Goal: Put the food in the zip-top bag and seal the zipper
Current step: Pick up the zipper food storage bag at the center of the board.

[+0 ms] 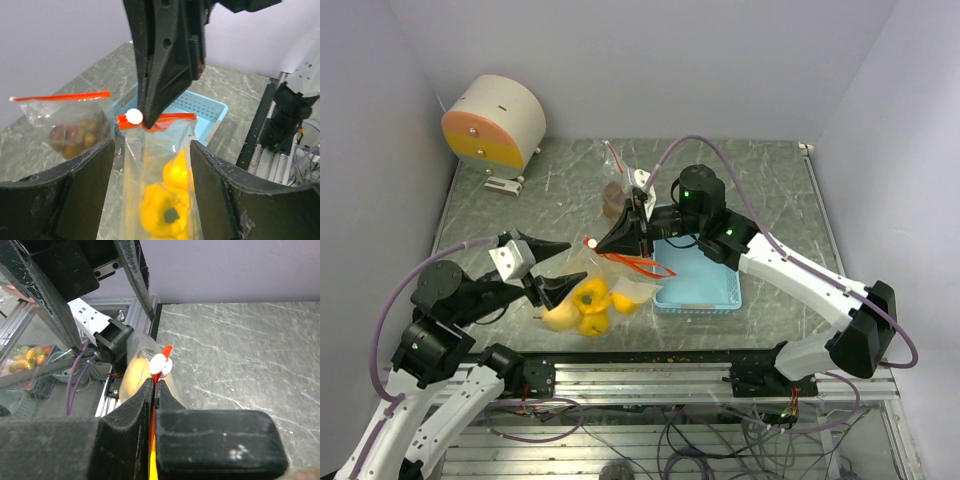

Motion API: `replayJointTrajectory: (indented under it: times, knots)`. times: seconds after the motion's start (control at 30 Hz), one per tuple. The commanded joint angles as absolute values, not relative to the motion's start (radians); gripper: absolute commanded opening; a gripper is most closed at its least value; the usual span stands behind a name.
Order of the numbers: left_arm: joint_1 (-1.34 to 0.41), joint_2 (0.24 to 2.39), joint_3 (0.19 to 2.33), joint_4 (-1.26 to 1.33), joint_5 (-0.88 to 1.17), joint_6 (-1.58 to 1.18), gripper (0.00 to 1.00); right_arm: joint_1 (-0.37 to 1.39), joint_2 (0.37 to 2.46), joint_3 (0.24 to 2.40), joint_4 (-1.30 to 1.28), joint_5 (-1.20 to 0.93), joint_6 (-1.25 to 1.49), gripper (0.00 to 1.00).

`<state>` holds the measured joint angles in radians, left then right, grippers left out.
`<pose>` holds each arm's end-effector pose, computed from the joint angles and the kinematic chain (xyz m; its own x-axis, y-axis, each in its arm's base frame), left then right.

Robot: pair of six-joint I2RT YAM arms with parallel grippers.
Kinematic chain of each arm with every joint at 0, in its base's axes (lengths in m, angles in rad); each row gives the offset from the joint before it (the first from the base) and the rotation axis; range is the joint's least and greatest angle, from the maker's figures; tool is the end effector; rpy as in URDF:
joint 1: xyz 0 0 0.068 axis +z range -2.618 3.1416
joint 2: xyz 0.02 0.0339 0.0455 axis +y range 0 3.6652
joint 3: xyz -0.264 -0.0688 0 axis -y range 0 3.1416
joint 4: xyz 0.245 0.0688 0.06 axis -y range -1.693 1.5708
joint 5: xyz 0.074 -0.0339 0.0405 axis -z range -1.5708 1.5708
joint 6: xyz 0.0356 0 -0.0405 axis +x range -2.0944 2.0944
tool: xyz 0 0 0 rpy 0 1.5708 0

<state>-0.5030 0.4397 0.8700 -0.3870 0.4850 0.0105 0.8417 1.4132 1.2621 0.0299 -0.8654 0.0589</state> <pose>0.0657 -0.0551 0.3872 0.0467 -0.0151 -0.9988 0.8341 0.5508 0.0307 0.1971 0.2613 0.3849 -0.1385 -0.0978 -0.9855 -0.9806 -0.1262 0.1503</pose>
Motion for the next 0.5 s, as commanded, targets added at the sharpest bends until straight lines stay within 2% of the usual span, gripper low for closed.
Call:
replayJointTrajectory:
  times: [0.0, 0.2, 0.37, 0.43, 0.47]
  knots:
    - [-0.506, 0.437, 0.842, -0.293, 0.631, 0.007, 0.71, 0.842, 1.385, 1.297, 0.034, -0.907, 0.028, 0.00]
    - [-0.505, 0.520, 0.852, -0.295, 0.603, -0.017, 0.70, 0.844, 1.373, 1.306, 0.038, -0.960, 0.022, 0.00]
    - [-0.505, 0.558, 0.828, -0.213, 0.651, -0.041, 0.65, 0.844, 1.356, 1.308, 0.023, -0.983, 0.001, 0.00]
    - [-0.506, 0.570, 0.822, -0.198, 0.672, -0.038, 0.59, 0.844, 1.352, 1.313, 0.002, -0.992, -0.014, 0.00]
    - [-0.506, 0.575, 0.819, -0.191, 0.685, -0.036, 0.52, 0.845, 1.350, 1.313, -0.004, -0.998, -0.020, 0.00]
